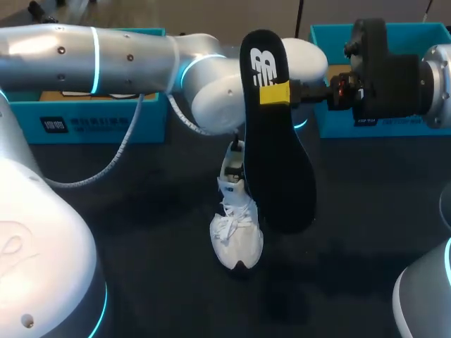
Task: Take the shoe out of the shoebox, open the shoe tongue, remove and reinsert the insole, then place the shoe into the shoebox
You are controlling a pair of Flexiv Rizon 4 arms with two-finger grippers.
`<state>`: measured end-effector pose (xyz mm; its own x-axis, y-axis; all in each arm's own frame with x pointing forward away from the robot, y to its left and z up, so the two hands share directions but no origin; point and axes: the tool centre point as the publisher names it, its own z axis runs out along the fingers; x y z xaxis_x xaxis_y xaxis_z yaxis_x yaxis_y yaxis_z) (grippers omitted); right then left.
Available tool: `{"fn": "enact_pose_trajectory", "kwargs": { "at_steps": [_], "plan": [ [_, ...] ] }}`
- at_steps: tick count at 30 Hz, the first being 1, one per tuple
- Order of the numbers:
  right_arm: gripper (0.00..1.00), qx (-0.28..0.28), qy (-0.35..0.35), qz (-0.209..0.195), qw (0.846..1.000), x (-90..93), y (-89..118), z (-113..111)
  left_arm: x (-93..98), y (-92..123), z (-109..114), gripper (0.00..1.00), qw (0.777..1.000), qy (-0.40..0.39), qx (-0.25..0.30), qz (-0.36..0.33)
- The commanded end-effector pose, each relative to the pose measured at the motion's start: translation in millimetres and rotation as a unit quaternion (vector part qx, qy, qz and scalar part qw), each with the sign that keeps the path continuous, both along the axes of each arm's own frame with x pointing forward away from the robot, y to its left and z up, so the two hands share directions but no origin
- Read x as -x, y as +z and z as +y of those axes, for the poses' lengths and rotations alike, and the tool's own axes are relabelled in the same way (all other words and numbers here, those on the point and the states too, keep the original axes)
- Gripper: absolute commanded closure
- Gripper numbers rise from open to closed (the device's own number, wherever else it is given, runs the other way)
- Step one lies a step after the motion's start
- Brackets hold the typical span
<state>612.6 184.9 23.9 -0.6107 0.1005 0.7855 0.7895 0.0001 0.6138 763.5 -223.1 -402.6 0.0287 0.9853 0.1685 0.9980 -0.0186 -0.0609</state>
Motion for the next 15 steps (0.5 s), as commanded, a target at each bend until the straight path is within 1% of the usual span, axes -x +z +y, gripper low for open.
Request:
{"fn": "enact_pose_trajectory", "kwargs": {
  "at_steps": [1,6,10,15],
  "plan": [
    [1.0,0.001,0.0,0.001,1.0,-0.7,0.1,2.3,-2.9,12.5,5.4,0.0,1.0,0.004,0.017,-0.001],
    [1.0,0.001,0.0,0.001,1.0,-0.7,0.1,2.3,-8.1,42.5,6.8,0.0,0.998,0.01,0.056,-0.002],
    [1.0,0.001,0.0,0.001,1.0,-0.7,0.1,2.3,-15.1,68.0,7.1,0.0,0.995,0.029,0.095,-0.02],
    [1.0,0.001,0.0,0.001,1.0,-0.7,0.1,2.3,-24.1,93.3,8.1,0.0,0.988,0.046,0.142,-0.033]
  ]
}}
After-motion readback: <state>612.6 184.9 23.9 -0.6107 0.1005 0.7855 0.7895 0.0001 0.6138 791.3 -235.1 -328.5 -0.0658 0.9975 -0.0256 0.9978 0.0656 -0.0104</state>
